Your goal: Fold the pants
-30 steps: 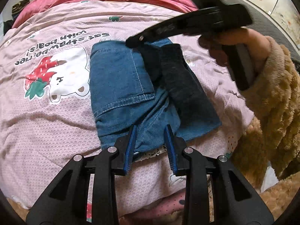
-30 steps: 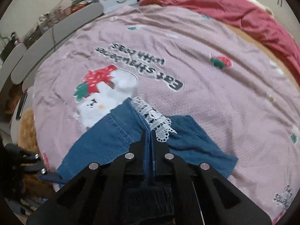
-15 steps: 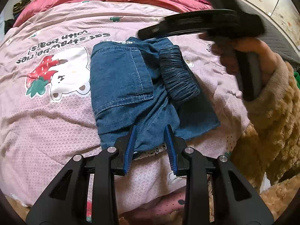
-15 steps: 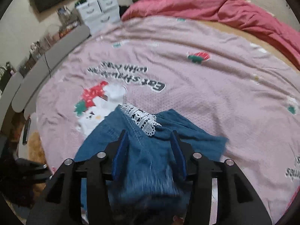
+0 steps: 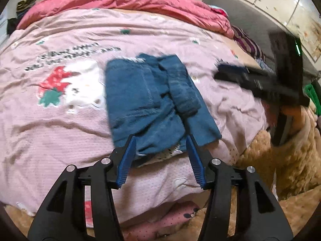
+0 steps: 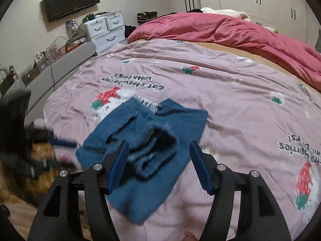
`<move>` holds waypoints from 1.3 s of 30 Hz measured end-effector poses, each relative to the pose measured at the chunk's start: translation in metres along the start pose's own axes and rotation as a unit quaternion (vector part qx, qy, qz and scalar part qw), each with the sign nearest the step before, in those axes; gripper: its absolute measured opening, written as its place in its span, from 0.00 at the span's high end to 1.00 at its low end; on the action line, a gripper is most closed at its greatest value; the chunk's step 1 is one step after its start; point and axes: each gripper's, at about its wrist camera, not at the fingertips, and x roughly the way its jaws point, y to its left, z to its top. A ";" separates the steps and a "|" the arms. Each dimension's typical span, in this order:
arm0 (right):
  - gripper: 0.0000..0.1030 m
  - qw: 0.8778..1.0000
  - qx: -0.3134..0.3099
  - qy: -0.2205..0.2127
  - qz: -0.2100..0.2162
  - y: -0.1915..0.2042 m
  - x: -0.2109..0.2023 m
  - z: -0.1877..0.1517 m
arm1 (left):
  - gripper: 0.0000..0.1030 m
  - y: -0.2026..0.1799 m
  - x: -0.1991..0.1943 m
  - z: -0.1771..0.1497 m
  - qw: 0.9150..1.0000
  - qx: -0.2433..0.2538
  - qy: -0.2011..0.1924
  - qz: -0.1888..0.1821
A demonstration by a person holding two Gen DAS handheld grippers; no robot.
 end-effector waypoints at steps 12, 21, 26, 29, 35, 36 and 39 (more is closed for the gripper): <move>0.40 0.986 -0.157 -0.004 0.058 0.114 0.013 -0.026 | 0.53 0.053 0.019 0.048 0.999 -0.037 0.007 0.015; 0.79 0.956 -0.294 0.018 -0.005 0.154 0.068 -0.039 | 0.53 0.054 0.075 0.067 0.997 -0.034 0.062 -0.001; 0.97 0.955 -0.292 0.030 0.037 0.145 0.055 -0.047 | 0.53 0.056 0.086 0.066 0.997 -0.035 0.073 -0.005; 0.97 0.959 -0.276 0.032 0.055 0.138 0.041 -0.051 | 0.53 0.055 0.088 0.064 0.997 -0.035 0.072 -0.009; 0.81 0.979 -0.178 0.051 0.083 0.120 0.054 -0.058 | 0.51 0.058 0.093 0.060 0.997 -0.047 0.061 -0.013; 0.71 0.981 -0.163 0.051 0.093 0.118 0.049 -0.056 | 0.51 0.059 0.092 0.059 0.997 -0.049 0.058 -0.015; 0.58 0.989 -0.098 0.011 0.109 0.100 0.012 -0.045 | 0.51 0.061 0.087 0.058 0.997 -0.052 0.050 -0.016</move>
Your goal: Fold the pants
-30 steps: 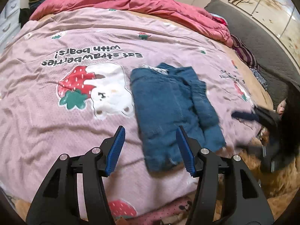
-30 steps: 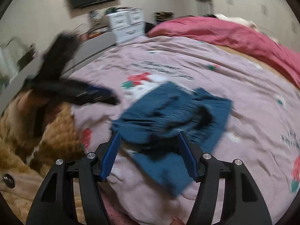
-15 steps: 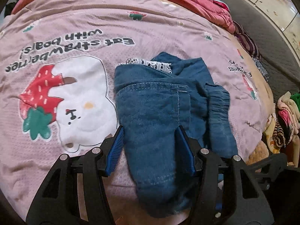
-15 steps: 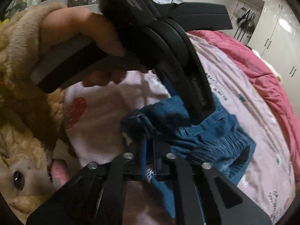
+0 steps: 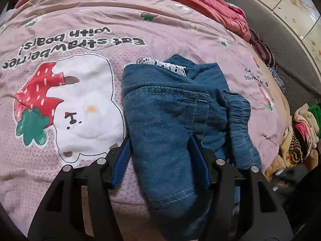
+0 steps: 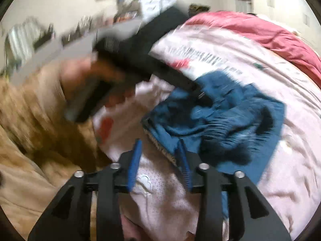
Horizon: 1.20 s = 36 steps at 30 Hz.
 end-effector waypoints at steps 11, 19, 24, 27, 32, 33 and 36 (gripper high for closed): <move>0.40 0.948 0.285 -0.043 -0.132 -0.110 -0.060 -0.017 | 0.43 -0.001 -0.035 -0.011 0.998 -0.014 -0.053 0.014; 0.40 0.940 0.323 -0.001 -0.112 -0.129 -0.019 -0.025 | 0.41 0.006 -0.017 -0.007 0.999 -0.030 -0.039 0.000; 0.44 0.937 0.331 0.015 -0.109 -0.141 0.001 -0.022 | 0.41 -0.003 -0.006 -0.009 0.999 -0.014 -0.034 0.004; 0.51 0.938 0.334 0.016 -0.093 -0.146 0.011 -0.023 | 0.45 -0.007 -0.001 -0.008 0.999 -0.009 -0.034 0.011; 0.53 0.940 0.327 0.013 -0.092 -0.149 0.019 -0.018 | 0.48 -0.015 0.002 -0.006 0.999 -0.001 -0.034 0.023; 0.53 0.940 0.330 0.013 -0.089 -0.151 0.021 -0.018 | 0.48 -0.015 0.003 -0.005 0.999 -0.001 -0.034 0.024; 0.53 0.939 0.333 0.006 -0.082 -0.155 0.025 -0.018 | 0.48 -0.016 0.006 -0.004 0.999 -0.004 -0.034 0.025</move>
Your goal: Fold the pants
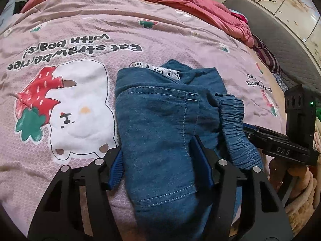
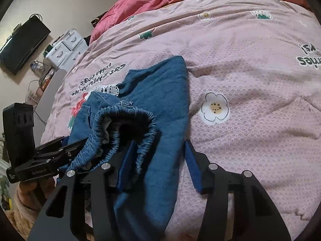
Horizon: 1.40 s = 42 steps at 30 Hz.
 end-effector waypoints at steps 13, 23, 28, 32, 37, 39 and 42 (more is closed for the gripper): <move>0.82 0.997 -0.064 -0.036 -0.040 0.028 -0.002 -0.008 | 0.66 -0.014 -0.005 0.001 1.000 0.002 -0.019 0.018; 0.90 0.987 -0.121 -0.093 -0.056 0.068 -0.029 0.007 | 0.73 -0.034 -0.043 0.020 0.997 0.026 -0.067 -0.007; 0.90 0.984 -0.136 -0.102 -0.062 0.076 -0.021 0.031 | 0.73 -0.025 -0.042 0.042 0.997 0.019 -0.079 0.001; 0.90 0.983 -0.136 -0.109 -0.064 0.075 -0.012 0.052 | 0.73 -0.019 -0.039 0.059 0.996 0.019 -0.091 0.008; 0.90 0.982 -0.139 -0.099 -0.075 0.071 0.007 0.070 | 0.73 -0.013 -0.022 0.072 0.995 0.021 -0.090 0.028; 0.90 0.983 -0.135 -0.090 -0.083 0.067 0.017 0.073 | 0.73 -0.009 -0.014 0.073 0.996 0.017 -0.082 0.034; 0.89 0.984 -0.128 -0.077 -0.096 0.059 0.029 0.070 | 0.73 0.000 -0.002 0.070 0.996 0.009 -0.071 0.045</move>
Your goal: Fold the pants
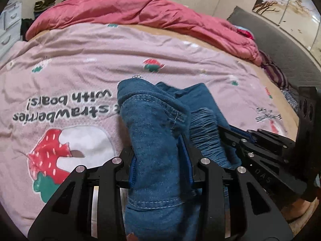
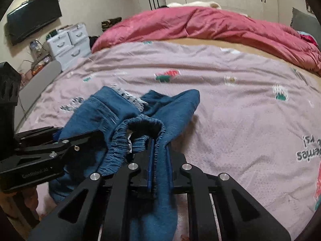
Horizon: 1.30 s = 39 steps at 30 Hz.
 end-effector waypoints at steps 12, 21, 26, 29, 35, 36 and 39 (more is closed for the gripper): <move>0.49 0.995 0.066 0.054 -0.040 -0.037 0.025 -0.022 | 0.57 0.021 0.018 -0.014 0.999 -0.018 0.026 0.017; 0.40 0.995 0.057 0.053 -0.062 -0.038 0.028 -0.026 | 0.38 0.034 0.021 -0.021 0.999 -0.042 0.026 0.016; 0.31 0.994 0.053 0.053 -0.075 -0.039 0.025 -0.026 | 0.31 0.036 0.016 -0.023 0.998 -0.045 0.025 0.020; 0.30 0.995 0.053 0.048 -0.075 -0.038 0.019 -0.027 | 0.27 0.037 0.010 -0.024 0.998 -0.049 0.023 0.020; 0.22 0.996 0.041 0.013 -0.080 -0.027 -0.012 -0.030 | 0.14 0.033 -0.014 -0.027 0.999 -0.049 0.008 0.020; 0.10 0.996 0.041 0.009 -0.081 -0.026 -0.016 -0.030 | 0.12 0.032 -0.020 -0.028 0.999 -0.047 0.003 0.019; 0.07 0.996 0.037 -0.021 -0.082 -0.019 -0.041 -0.034 | 0.09 0.028 -0.037 -0.032 0.999 -0.045 -0.014 0.023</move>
